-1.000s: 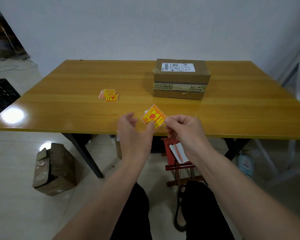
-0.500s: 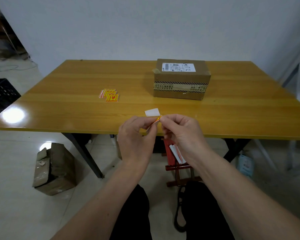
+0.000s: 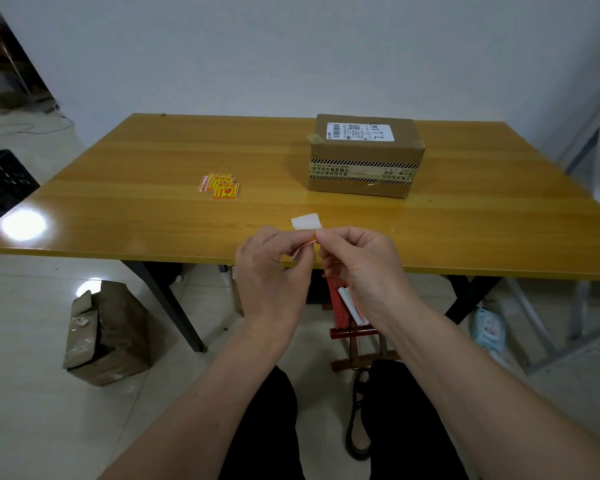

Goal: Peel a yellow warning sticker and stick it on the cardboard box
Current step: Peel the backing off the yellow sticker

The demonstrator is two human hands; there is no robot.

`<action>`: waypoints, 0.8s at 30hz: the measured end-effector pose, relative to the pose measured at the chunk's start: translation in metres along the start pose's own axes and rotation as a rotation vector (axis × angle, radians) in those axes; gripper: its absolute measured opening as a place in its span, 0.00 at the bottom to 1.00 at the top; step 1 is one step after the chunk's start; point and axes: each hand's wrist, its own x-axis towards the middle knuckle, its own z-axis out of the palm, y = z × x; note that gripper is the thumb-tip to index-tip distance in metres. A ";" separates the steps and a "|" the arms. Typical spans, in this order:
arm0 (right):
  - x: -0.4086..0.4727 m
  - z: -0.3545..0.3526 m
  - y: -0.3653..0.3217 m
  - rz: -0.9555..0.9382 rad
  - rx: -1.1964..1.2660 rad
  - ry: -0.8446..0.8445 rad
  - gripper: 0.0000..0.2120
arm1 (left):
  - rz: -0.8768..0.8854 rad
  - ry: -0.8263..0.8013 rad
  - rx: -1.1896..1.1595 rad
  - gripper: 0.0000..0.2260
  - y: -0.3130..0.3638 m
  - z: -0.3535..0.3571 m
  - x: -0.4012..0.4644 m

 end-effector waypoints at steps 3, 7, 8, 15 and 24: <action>0.000 0.001 0.001 -0.012 -0.004 -0.007 0.07 | -0.078 -0.019 -0.051 0.09 0.000 0.000 0.001; 0.001 0.000 0.001 -0.028 -0.021 -0.027 0.08 | -0.179 -0.043 -0.150 0.10 0.001 0.000 0.003; 0.000 0.000 0.001 -0.028 -0.024 -0.029 0.08 | -0.200 -0.045 -0.163 0.10 0.002 0.000 0.003; 0.000 -0.001 0.000 -0.029 -0.033 -0.028 0.08 | -0.229 -0.050 -0.174 0.09 0.004 0.000 0.004; 0.000 -0.002 0.000 -0.015 -0.037 -0.047 0.05 | -0.197 -0.024 -0.124 0.08 0.000 0.003 0.004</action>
